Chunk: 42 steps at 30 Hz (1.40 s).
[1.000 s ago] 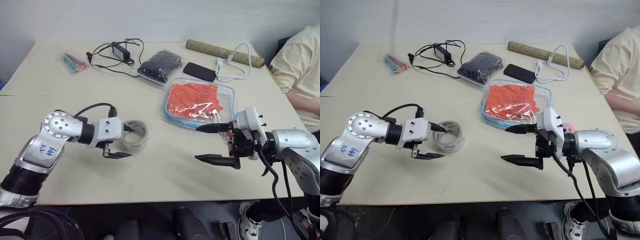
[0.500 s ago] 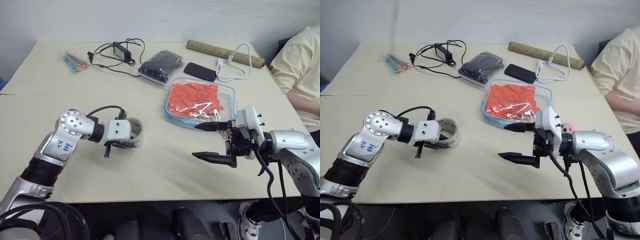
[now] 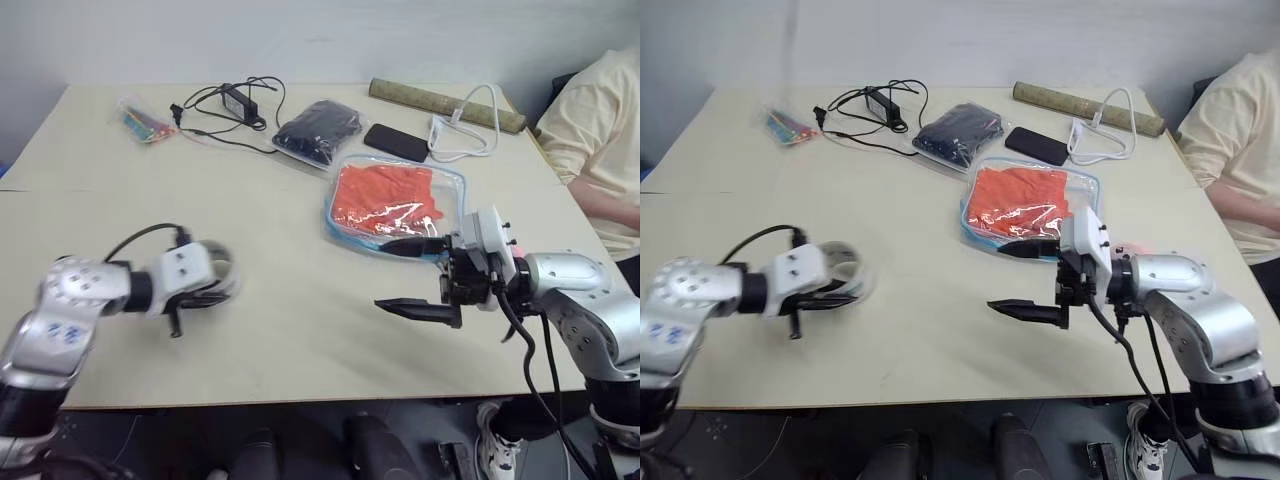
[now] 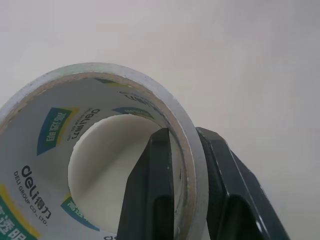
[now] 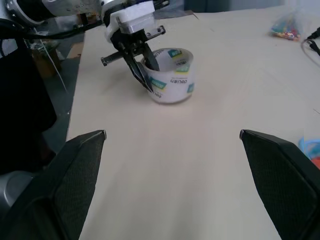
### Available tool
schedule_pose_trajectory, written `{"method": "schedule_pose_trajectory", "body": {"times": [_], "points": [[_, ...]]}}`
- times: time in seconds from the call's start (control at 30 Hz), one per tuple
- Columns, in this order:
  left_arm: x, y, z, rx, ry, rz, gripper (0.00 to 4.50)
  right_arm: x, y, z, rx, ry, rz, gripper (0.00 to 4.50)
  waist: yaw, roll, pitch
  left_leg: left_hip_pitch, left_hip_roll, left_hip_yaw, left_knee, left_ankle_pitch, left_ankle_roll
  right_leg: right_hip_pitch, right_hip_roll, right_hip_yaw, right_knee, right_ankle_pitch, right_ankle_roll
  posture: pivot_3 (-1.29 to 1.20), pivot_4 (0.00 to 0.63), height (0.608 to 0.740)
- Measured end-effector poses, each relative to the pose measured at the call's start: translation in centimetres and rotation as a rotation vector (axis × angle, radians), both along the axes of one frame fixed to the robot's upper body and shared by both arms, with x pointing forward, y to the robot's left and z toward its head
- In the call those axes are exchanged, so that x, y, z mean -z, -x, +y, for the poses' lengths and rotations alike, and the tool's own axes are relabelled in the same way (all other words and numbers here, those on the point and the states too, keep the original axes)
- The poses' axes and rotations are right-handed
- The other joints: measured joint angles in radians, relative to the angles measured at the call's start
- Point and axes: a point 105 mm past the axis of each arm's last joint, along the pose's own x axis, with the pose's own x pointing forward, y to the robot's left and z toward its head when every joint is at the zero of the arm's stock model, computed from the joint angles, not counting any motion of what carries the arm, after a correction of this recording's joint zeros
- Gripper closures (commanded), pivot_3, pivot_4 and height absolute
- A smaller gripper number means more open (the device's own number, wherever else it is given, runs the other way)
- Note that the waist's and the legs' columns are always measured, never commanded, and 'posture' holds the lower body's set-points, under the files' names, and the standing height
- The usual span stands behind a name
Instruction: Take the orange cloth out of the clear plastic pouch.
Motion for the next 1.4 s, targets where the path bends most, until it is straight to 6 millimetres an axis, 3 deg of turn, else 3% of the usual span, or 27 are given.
{"method": "schedule_pose_trajectory", "body": {"times": [0.07,0.2,0.33,0.43,0.67,0.9,1.0,1.13,1.3,1.4], "points": [[0.0,1.7,3.6,-0.196,0.003,-0.017,4.12,0.1,-0.1,1.1,-0.051,-0.012,0.011,0.0,-0.003,0.0,0.0,0.0,0.0,-0.001,0.0,-0.001,0.001,0.0,-0.001,-0.001,0.0,0.0,-0.001,0.0,0.15,0.74],[-1.0,3.9,8.7,-0.433,-0.058,-0.089,4.12,0.2,-0.4,2.5,-0.125,-0.02,0.008,0.0,-0.002,0.0,0.0,0.0,-0.002,-0.003,0.0,-0.001,0.002,0.0,-0.004,-0.003,0.0,-0.001,-0.002,0.0,0.15,0.74],[-1.1,5.1,11.9,-0.588,-0.069,-0.148,4.12,0.5,-0.9,3.5,-0.173,-0.018,0.005,0.0,0.004,0.0,0.0,0.0,-0.004,-0.004,0.0,-0.001,0.002,0.001,-0.012,-0.015,0.0,-0.001,-0.002,0.0,0.15,0.74],[-1.1,5.1,12.7,-0.648,-0.04,-0.183,4.12,0.6,-1.3,4.0,-0.198,-0.013,-0.004,0.0,0.008,0.0,0.0,0.0,-0.005,-0.004,0.0,-0.002,0.003,0.001,-0.016,-0.026,-0.001,0.0,-0.003,0.0,0.15,0.74],[0.7,5.5,14.5,-0.753,0.034,-0.167,2.05,0.9,-1.9,4.5,-0.218,-0.007,0.006,0.0,-0.003,0.0,0.0,0.0,-0.004,-0.003,-0.001,-0.002,0.002,0.0,-0.018,-0.033,-0.001,0.001,-0.004,0.0,0.15,0.74],[0.4,6.5,14.7,-0.771,0.047,-0.168,0.02,1.1,-2.3,4.4,-0.199,0.003,0.002,0.0,-0.012,0.0,0.0,0.0,-0.003,-0.003,-0.002,-0.003,0.002,-0.002,-0.026,-0.052,0.0,0.001,-0.008,0.0,0.15,0.74],[-1.3,7.2,14.3,-0.764,0.076,-0.199,0.02,1.2,-2.5,4.4,-0.178,0.006,-0.002,0.0,-0.009,0.0,0.0,0.0,-0.004,-0.003,-0.002,-0.003,0.002,-0.001,-0.028,-0.055,0.0,0.001,-0.008,0.0,0.15,0.74],[-4.7,8.6,12.2,-0.688,0.168,-0.233,0.02,1.4,-2.9,3.6,-0.135,0.023,-0.001,0.0,-0.007,0.0,0.0,0.0,-0.006,-0.003,-0.002,-0.003,0.002,0.0,-0.031,-0.057,-0.002,0.001,-0.008,0.0,0.15,0.74],[-9.2,9.7,8.1,-0.46,0.232,-0.228,0.02,0.7,-3.6,2.0,-0.056,0.022,-0.021,0.0,-0.004,0.0,0.0,0.001,-0.006,-0.004,-0.002,-0.003,0.002,0.0,-0.031,-0.058,-0.002,0.001,-0.009,0.0,0.15,0.74],[-10.5,9.3,5.7,-0.339,0.269,-0.206,0.02,0.4,-3.8,1.4,-0.019,0.023,-0.031,0.0,-0.006,0.002,0.001,0.002,-0.007,-0.004,-0.002,-0.003,0.002,0.001,-0.031,-0.058,-0.001,0.001,-0.009,0.0,0.15,0.74]]}}
